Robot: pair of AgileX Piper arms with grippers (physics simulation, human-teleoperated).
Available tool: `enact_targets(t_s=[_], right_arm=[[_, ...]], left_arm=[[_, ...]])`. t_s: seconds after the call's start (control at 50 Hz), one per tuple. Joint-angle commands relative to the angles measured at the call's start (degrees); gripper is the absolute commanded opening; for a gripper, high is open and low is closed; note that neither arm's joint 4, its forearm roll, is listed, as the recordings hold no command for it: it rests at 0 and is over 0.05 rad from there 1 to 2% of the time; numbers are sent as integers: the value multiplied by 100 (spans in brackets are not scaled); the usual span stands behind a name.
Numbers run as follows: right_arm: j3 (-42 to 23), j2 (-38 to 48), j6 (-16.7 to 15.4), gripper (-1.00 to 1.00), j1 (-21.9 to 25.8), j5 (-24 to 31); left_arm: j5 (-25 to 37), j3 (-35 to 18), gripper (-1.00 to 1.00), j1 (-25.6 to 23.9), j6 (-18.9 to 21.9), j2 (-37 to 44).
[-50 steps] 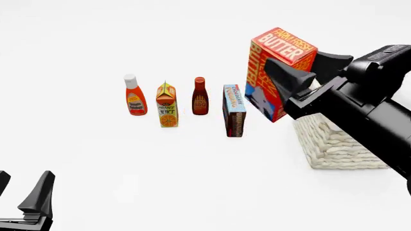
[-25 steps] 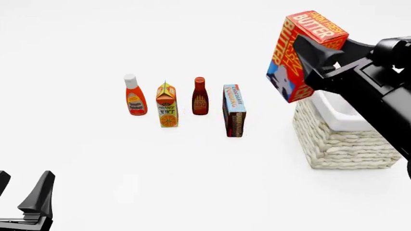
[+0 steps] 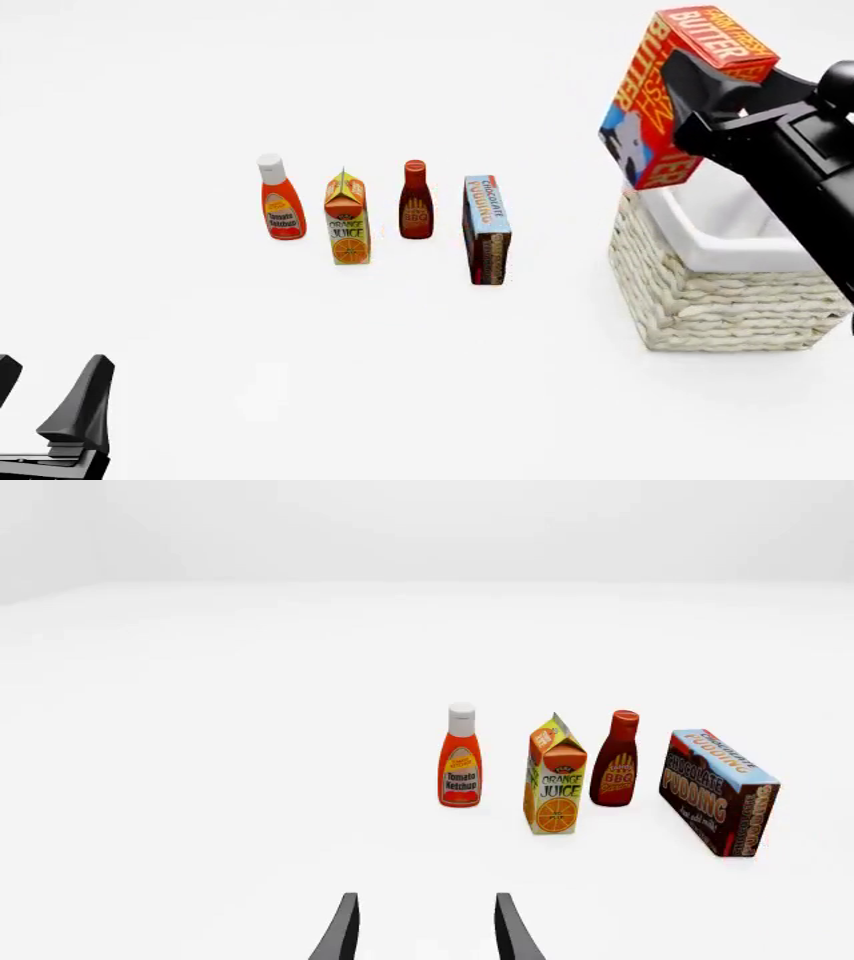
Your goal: Pick the butter and place it in the basket.
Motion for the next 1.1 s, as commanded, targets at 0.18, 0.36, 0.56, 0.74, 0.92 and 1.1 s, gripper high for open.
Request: enact_targets(t_s=[0.18, 0.36, 0.56, 0.74, 0.92, 1.1], right_arm=[[-49, 161, 193, -100, -594, -408], [20, 340, 222, -100, -852, -642], [37, 570, 282, -100, -1120, -849], [30, 742, 337, -100, -1322, -987], [52, 886, 390, -100, -1520, -1118], [36, 1039, 412, -100, -1737, -1243]], left_arm=[[0, 0, 100, 0, 0, 0], [0, 0, 100, 0, 0, 0], [0, 0, 100, 0, 0, 0], [0, 0, 100, 0, 0, 0], [0, 0, 100, 0, 0, 0], [0, 0, 100, 0, 0, 0]])
